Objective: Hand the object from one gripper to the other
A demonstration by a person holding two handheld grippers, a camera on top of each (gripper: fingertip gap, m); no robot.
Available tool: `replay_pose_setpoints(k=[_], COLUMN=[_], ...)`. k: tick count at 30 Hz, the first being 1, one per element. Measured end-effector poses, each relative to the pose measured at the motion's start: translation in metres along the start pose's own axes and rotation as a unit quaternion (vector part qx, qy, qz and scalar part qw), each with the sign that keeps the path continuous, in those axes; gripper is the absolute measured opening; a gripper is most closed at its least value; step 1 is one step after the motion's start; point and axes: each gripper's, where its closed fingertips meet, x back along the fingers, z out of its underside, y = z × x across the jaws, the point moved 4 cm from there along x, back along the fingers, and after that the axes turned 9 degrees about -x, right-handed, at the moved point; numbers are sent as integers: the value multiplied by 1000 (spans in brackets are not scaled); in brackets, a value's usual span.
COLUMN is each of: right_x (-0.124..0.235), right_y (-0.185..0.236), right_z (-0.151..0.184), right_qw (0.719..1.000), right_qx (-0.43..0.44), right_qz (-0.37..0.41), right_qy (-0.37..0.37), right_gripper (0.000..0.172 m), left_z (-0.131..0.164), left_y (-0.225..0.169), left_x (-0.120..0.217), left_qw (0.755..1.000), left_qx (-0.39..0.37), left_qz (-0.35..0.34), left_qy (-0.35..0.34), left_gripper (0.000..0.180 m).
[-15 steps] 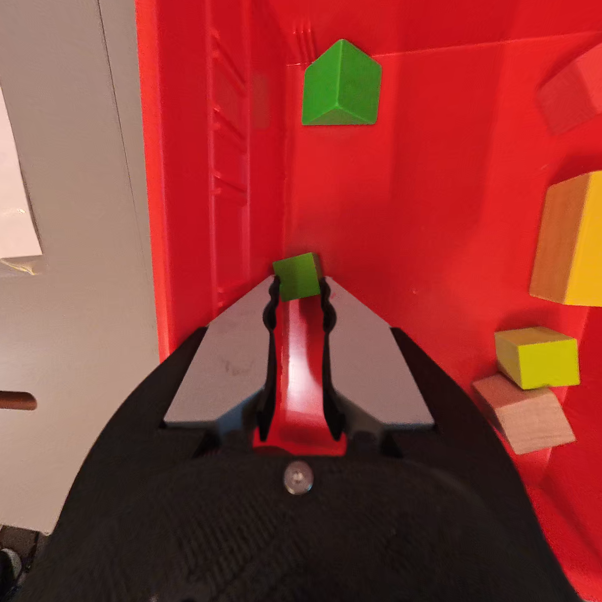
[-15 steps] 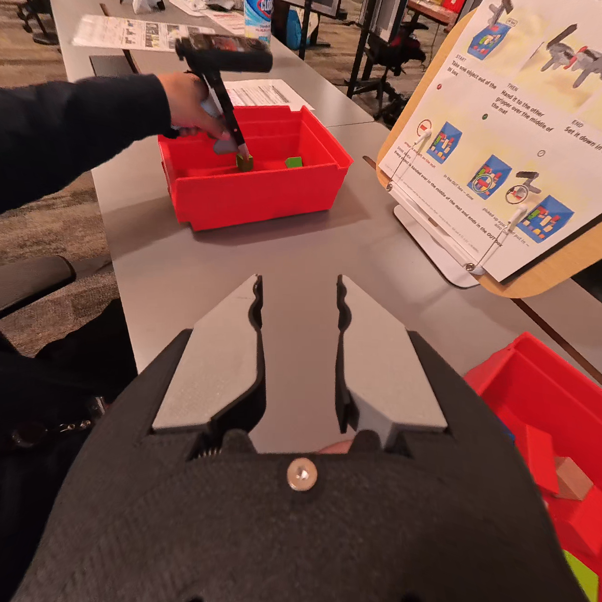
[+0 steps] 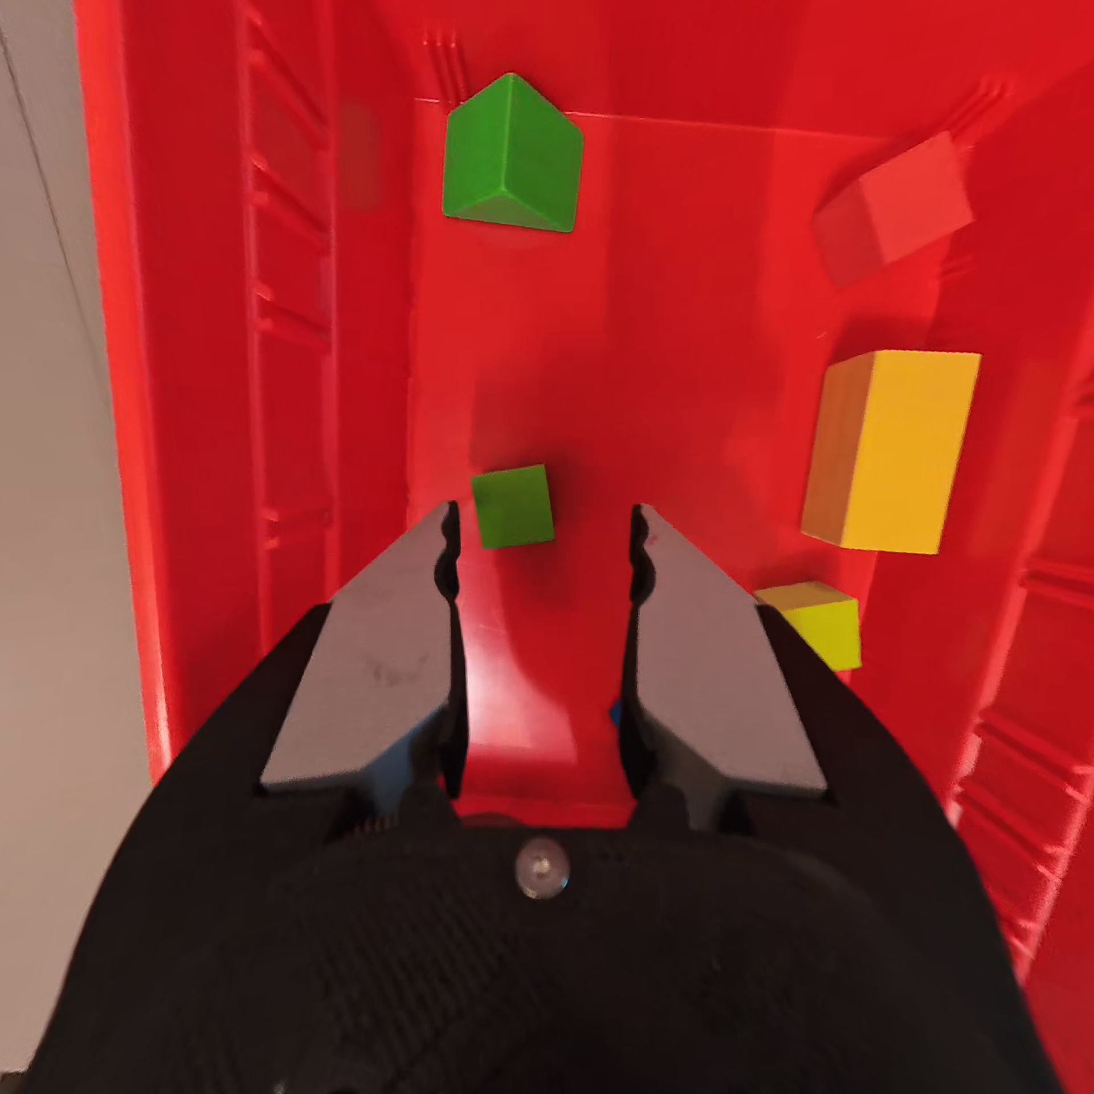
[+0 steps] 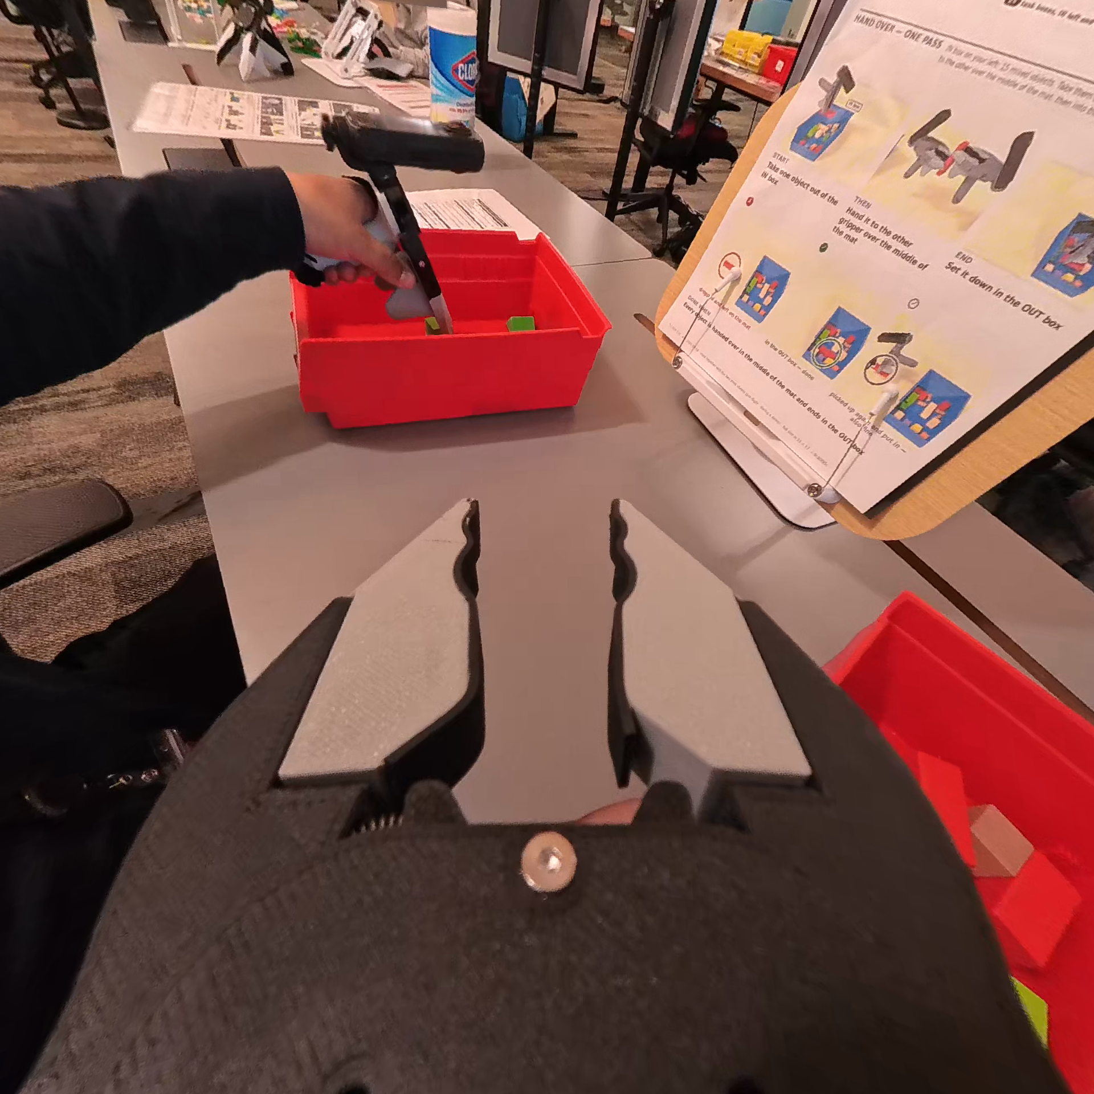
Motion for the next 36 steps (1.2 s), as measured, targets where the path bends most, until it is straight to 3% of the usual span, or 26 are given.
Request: replay_pose_setpoints(k=[5, 6, 8, 10, 12, 15, 17, 18, 19, 21, 22, 23, 30, 33, 36], right_x=[-1, -1, -2, -4, -7, -12, -17, -20, -23, -30, -33, -36, -44, -44, -46], right_y=[-2, -2, -2, -2, -2, 8, 22, 28, 33, 45, 51, 58, 102, 108, 113], right_z=[2, 3, 2, 4, 6, 7, 4, 3, 1, 0, 1, 1, 0, -5, -6], right_qw=[1000, 1000, 1000, 1000, 1000, 998, 992, 989, 985, 975, 967, 959, 869, 835, 805], right_qx=[-1, 0, 1, 0, -4, -24, -37, -40, -44, -64, -80, -95, -193, -232, -262], right_qz=[5, 4, 3, 1, -7, -64, -120, -143, -164, -214, -240, -268, -454, -499, -533], right_qy=[5, 5, 5, 8, 11, 9, 1, -3, -8, -11, -8, -4, 18, 8, 9], right_gripper=[42, 42, 41, 41, 41, 40, 40, 40, 41, 42, 43, 44, 56, 54, 51], left_z=[6, 8, 6, 6, -2, -20, -29, -29, -24, 3, 17, 27, 61, 71, 78], left_y=[8, 5, -1, 1, -4, -28, -73, -103, -136, -197, -220, -238, -300, -314, -322], left_x=[-12, -16, -20, -17, -5, 40, 84, 108, 132, 174, 188, 198, 226, 231, 232], left_qw=[999, 999, 1000, 999, 997, 979, 941, 907, 861, 746, 699, 666, 543, 517, 507], left_qx=[-11, -12, -17, -32, -62, -104, -151, -190, -243, -360, -399, -422, -496, -523, -534], left_qz=[-35, -24, 6, -1, -7, -6, 61, 106, 146, 185, 181, 173, 132, 97, 80], left_qy=[24, 28, 11, 7, -38, -173, -297, -361, -422, -528, -566, -590, -664, -670, -672], left_gripper=[55, 51, 24, 24, 23, 24, 23, 24, 24, 23, 23, 23, 23, 23, 23])
